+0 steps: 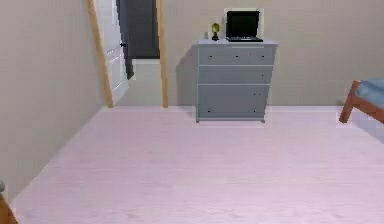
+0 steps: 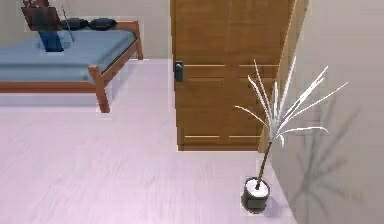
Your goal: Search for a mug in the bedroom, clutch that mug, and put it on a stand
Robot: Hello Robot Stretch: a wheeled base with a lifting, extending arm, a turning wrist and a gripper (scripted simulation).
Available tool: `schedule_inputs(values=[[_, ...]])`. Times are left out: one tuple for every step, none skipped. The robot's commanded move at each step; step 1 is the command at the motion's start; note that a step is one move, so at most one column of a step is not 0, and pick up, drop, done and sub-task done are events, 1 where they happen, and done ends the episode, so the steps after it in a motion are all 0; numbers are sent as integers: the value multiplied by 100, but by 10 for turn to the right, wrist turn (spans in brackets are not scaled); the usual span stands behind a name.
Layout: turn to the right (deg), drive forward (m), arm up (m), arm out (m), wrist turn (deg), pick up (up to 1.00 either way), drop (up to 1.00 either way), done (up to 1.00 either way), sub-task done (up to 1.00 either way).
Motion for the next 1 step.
schedule_inputs(values=[[450, 0, 0, 0, 0, 0, 0, 0, 0]])
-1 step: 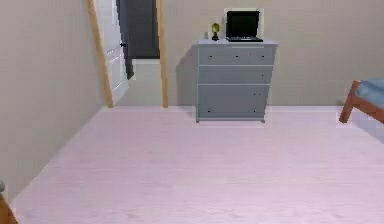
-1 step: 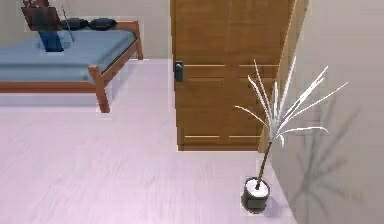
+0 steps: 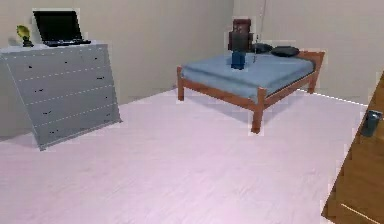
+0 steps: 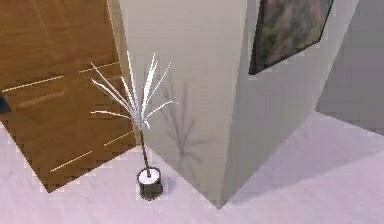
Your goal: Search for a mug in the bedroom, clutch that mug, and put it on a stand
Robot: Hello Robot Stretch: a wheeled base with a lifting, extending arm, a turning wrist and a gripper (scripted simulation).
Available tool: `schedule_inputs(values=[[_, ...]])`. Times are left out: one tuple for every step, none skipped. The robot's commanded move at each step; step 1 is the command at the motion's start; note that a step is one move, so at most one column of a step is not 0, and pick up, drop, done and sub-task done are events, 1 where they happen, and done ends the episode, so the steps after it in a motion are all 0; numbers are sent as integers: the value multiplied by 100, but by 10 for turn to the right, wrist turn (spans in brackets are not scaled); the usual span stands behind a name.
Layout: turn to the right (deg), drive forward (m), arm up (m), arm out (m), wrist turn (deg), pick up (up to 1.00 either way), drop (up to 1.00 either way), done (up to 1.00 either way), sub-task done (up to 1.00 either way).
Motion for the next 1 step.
schedule_inputs(values=[[60, 0, 0, 0, 0, 0, 0, 0, 0]])
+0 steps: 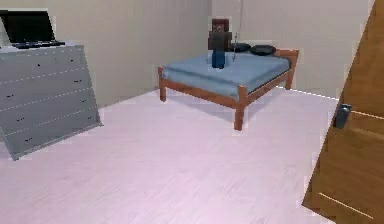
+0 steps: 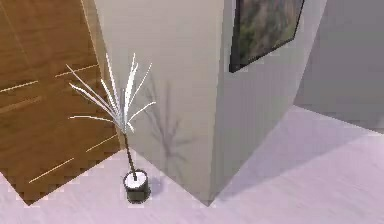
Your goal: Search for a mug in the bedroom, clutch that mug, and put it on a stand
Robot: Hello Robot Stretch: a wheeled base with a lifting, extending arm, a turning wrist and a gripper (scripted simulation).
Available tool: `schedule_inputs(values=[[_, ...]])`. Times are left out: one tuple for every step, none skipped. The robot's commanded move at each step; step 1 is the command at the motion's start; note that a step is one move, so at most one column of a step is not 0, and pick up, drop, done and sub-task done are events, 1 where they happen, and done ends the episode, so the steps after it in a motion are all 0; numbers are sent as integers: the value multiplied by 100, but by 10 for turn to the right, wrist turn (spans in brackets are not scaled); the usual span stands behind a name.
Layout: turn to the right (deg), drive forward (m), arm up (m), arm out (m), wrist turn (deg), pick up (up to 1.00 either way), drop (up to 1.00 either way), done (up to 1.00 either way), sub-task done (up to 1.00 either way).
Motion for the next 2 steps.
schedule_inputs(values=[[0, 95, 0, 0, 0, 0, 0, 0, 0], [-450, 0, 0, 0, 0, 0, 0, 0, 0]])
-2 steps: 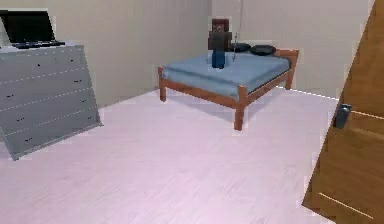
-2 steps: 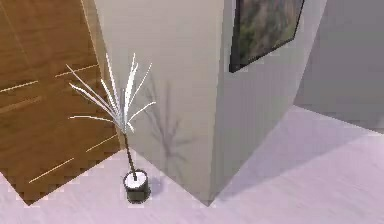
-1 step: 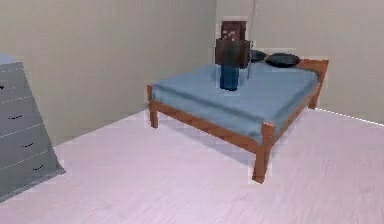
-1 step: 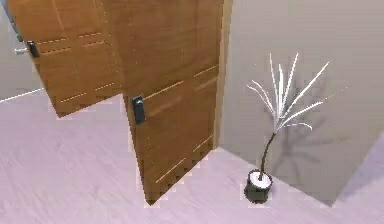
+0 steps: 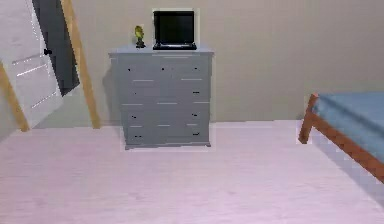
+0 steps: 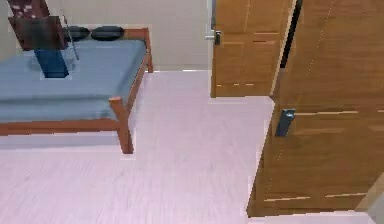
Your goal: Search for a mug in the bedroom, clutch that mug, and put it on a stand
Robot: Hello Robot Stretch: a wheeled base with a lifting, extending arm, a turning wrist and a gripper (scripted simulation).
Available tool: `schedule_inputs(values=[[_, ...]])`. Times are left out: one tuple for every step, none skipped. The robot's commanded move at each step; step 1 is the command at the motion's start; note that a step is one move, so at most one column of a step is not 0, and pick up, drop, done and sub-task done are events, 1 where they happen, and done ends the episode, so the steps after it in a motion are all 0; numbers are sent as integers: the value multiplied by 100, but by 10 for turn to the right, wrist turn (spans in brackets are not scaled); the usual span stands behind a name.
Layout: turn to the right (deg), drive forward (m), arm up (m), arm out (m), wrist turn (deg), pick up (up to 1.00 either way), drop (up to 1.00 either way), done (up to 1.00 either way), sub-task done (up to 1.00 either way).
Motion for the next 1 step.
schedule_inputs(values=[[-270, 0, 0, 0, 0, 0, 0, 0, 0]])
